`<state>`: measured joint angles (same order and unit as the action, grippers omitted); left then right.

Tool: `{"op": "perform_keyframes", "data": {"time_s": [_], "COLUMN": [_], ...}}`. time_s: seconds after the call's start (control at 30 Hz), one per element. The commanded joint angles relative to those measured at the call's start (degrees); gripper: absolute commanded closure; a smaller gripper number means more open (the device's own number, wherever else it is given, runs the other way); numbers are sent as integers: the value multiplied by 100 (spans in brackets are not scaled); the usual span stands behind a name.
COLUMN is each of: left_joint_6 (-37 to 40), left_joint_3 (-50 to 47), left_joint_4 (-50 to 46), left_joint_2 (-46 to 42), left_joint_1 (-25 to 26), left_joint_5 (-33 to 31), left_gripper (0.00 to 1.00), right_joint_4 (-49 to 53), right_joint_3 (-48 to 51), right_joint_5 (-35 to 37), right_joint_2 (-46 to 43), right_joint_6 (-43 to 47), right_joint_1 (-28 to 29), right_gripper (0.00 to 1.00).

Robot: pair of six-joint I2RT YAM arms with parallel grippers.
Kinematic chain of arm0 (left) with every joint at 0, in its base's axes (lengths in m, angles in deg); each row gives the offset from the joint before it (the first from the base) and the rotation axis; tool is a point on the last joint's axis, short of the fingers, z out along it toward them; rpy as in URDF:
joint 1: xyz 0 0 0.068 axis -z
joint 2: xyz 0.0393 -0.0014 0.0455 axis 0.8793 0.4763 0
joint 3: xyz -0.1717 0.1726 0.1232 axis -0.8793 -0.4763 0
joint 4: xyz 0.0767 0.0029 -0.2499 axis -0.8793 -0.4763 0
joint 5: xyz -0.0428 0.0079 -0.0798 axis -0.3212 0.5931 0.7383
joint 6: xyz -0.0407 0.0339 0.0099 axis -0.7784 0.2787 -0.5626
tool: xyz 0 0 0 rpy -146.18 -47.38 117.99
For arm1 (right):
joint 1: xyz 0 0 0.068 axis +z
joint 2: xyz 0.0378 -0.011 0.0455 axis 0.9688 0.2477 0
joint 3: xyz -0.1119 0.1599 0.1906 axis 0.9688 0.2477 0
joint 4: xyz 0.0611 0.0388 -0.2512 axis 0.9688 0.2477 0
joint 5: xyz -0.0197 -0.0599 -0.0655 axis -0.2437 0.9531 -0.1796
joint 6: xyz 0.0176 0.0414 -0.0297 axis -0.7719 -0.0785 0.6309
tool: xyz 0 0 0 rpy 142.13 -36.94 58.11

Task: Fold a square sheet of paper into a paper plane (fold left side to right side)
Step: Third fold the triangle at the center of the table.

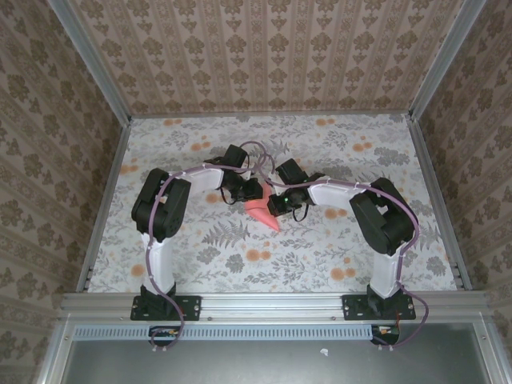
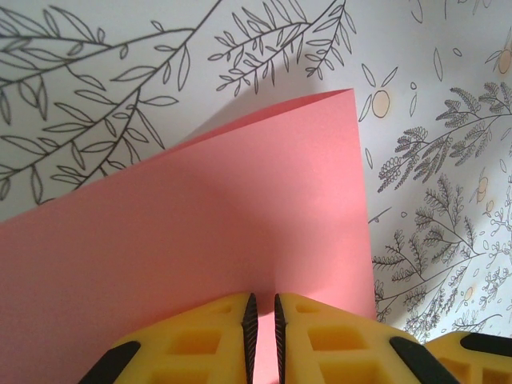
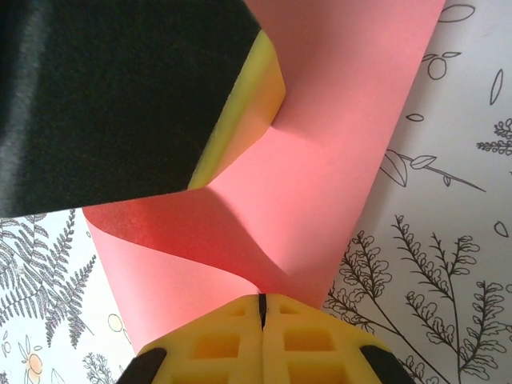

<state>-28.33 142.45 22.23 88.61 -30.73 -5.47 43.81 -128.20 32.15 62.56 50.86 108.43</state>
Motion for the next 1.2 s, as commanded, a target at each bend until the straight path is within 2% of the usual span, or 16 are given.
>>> {"op": "perform_keyframes", "data": {"time_s": [0.0, 0.5, 0.67, 0.83, 0.97, 1.17], "left_joint_6": [166, 168, 233, 274, 209, -80], "left_joint_3": [-85, -58, -80, -206, -547, -1158], "left_joint_4": [-232, -256, -282, -348, -274, 186], "left_joint_2": [74, 8, -387, -1192, -1782, -2044], "left_joint_1": [81, 90, 46, -197, -338, -121], "left_joint_5": [-180, -173, -136, -103, -81, 314], "left_gripper": [82, 82, 76, 66, 68, 76], "right_joint_4": [134, 277, 318, 334, 346, 361], "right_joint_3": [36, 76, 84, 109, 103, 94], "right_joint_5": [137, 231, 238, 222, 210, 201], "right_joint_2": [150, 185, 223, 231, 223, 202], "right_joint_6": [-42, 38, 65, 118, 149, 150], "right_joint_1": [-26, -25, -25, -25, -17, -17], "right_gripper": [100, 100, 100, 100, 100, 100]}}
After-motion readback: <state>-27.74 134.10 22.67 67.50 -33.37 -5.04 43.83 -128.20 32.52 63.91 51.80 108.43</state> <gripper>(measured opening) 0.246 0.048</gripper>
